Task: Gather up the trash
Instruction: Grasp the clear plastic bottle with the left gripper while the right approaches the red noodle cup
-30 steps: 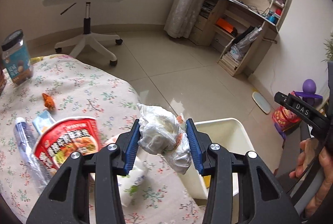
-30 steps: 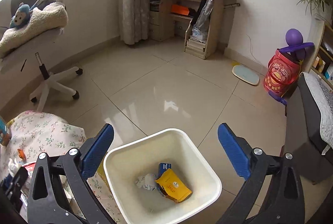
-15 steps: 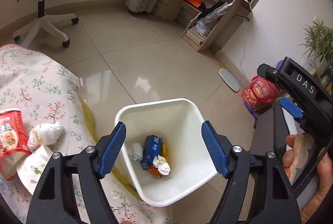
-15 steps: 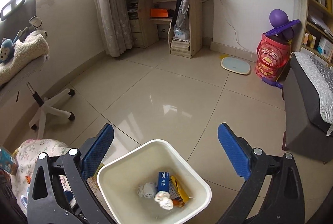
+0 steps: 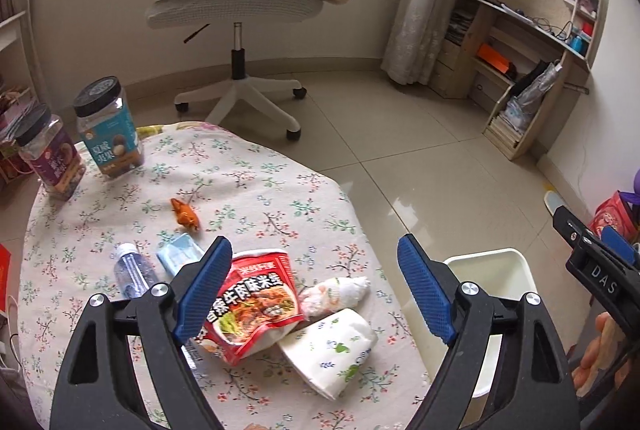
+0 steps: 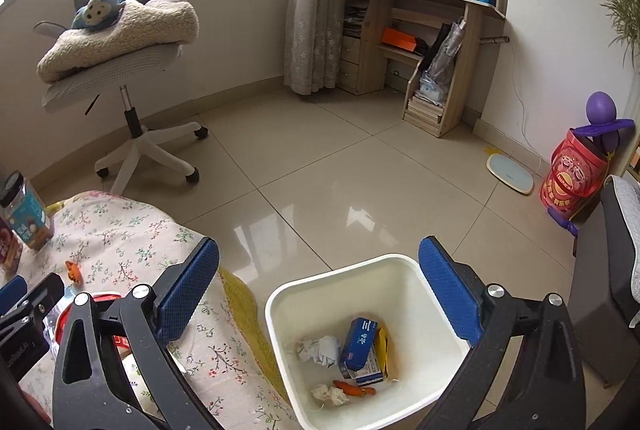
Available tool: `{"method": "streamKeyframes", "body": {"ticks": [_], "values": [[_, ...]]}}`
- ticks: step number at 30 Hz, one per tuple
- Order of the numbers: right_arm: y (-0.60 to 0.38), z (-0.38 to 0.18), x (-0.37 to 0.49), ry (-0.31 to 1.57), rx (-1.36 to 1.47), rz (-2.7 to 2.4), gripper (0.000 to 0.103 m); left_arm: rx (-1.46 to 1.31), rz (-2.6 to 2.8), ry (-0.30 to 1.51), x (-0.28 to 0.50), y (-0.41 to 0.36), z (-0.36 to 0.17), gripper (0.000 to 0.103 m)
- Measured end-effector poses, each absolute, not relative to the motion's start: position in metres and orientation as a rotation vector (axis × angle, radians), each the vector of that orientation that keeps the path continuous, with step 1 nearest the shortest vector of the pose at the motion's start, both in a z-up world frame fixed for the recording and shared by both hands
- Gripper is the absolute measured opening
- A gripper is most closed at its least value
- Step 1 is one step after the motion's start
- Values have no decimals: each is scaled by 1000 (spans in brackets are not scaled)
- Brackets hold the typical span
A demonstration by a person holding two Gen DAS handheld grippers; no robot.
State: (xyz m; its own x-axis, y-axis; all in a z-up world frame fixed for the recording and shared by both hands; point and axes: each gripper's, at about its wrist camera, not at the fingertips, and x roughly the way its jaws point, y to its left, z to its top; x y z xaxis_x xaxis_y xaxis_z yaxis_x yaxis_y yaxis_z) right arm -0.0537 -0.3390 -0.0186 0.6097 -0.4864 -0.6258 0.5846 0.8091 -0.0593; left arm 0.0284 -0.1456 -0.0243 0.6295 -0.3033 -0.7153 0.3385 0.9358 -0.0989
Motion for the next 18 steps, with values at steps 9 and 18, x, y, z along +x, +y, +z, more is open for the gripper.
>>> {"method": "streamKeyframes", "body": {"ticks": [9, 18], "values": [[-275, -29, -18, 734, 64, -482, 96, 52, -185, 836, 53, -71, -23, 90], [-242, -56, 16, 888, 103, -295, 96, -116, -62, 1134, 100, 15, -81, 90]]}}
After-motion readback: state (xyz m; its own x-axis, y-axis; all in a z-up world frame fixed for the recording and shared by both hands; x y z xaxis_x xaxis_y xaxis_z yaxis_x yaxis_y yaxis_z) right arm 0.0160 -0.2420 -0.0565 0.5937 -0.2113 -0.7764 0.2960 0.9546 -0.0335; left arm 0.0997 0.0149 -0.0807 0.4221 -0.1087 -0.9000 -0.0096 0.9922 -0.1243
